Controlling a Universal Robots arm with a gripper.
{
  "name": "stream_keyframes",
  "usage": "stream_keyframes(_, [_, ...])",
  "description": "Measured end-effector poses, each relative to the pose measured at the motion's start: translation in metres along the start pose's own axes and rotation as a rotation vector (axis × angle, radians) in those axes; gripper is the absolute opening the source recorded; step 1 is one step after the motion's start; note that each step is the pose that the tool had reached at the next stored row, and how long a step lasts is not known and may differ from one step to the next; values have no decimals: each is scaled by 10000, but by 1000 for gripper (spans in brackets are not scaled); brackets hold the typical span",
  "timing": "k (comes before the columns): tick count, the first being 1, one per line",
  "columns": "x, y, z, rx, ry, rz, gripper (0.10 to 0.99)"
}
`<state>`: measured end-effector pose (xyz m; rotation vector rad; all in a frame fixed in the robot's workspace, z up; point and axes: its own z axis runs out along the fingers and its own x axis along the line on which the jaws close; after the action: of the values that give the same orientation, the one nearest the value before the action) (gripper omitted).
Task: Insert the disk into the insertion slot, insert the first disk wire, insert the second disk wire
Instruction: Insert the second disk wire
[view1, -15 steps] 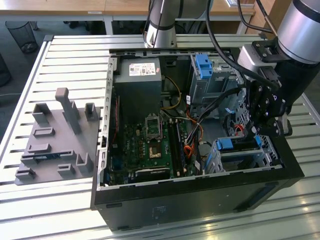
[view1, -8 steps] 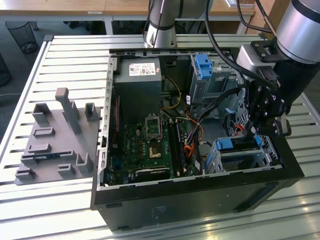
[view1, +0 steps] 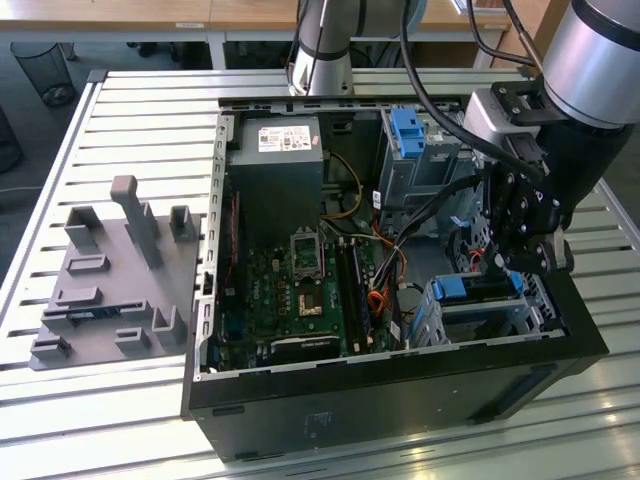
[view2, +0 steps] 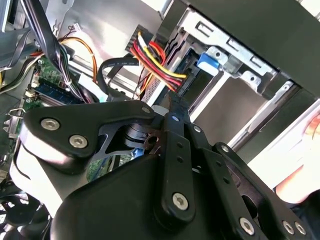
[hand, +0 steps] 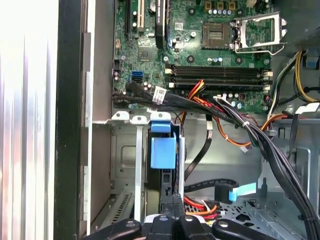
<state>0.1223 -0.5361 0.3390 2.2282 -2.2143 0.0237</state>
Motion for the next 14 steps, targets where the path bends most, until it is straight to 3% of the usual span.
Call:
stream_keyframes(6, [-4,38,-23,7,1,0,106])
stream_keyframes(12, [-39,38,-187,7,1,1,106])
stream_keyframes(14, [-52,47,-203,7,-3,2,106])
